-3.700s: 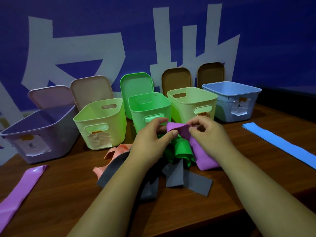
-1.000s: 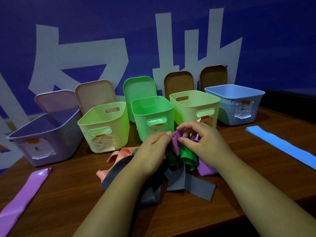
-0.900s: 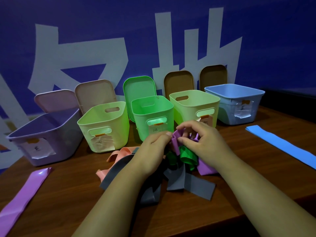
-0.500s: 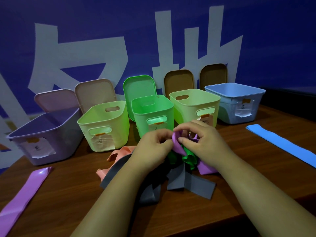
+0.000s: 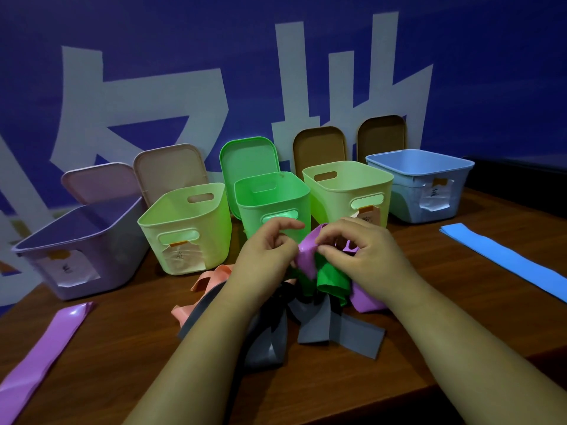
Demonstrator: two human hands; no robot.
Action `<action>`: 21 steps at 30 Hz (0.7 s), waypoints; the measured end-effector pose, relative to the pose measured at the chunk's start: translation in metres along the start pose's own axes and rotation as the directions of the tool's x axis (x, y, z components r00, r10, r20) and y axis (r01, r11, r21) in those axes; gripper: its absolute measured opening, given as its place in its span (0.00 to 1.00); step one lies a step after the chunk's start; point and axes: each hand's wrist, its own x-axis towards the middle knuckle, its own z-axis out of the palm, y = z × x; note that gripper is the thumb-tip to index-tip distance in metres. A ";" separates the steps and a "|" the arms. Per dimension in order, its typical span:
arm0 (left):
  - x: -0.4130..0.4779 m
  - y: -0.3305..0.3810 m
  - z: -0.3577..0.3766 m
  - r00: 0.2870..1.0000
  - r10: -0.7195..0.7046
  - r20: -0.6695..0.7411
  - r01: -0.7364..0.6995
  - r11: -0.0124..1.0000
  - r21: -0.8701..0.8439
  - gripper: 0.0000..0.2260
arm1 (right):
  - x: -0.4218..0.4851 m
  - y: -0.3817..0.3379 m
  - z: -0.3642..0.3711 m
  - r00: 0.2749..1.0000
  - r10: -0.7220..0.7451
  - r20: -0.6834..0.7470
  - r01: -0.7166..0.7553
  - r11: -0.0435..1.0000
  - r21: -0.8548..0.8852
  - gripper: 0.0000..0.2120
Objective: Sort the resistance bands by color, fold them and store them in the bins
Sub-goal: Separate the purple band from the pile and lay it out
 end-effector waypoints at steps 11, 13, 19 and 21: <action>0.004 -0.006 -0.007 0.980 0.195 0.042 -0.198 0.928 0.315 0.12 | 0.001 -0.004 -0.001 0.996 0.076 -0.055 -0.076 0.997 -0.001 0.05; 0.004 -0.008 -0.010 0.959 0.277 0.057 -0.276 0.875 0.399 0.07 | -0.001 -0.005 -0.001 0.996 0.060 -0.072 -0.061 0.998 -0.011 0.06; -0.005 0.003 -0.008 0.969 0.242 0.045 -0.241 0.970 -0.011 0.10 | -0.007 -0.022 -0.004 0.985 0.162 -0.062 -0.145 0.965 0.221 0.10; -0.009 0.007 -0.006 0.982 0.177 0.067 -0.165 0.973 -0.160 0.09 | -0.007 -0.033 -0.008 0.985 0.159 -0.066 -0.139 0.963 0.231 0.10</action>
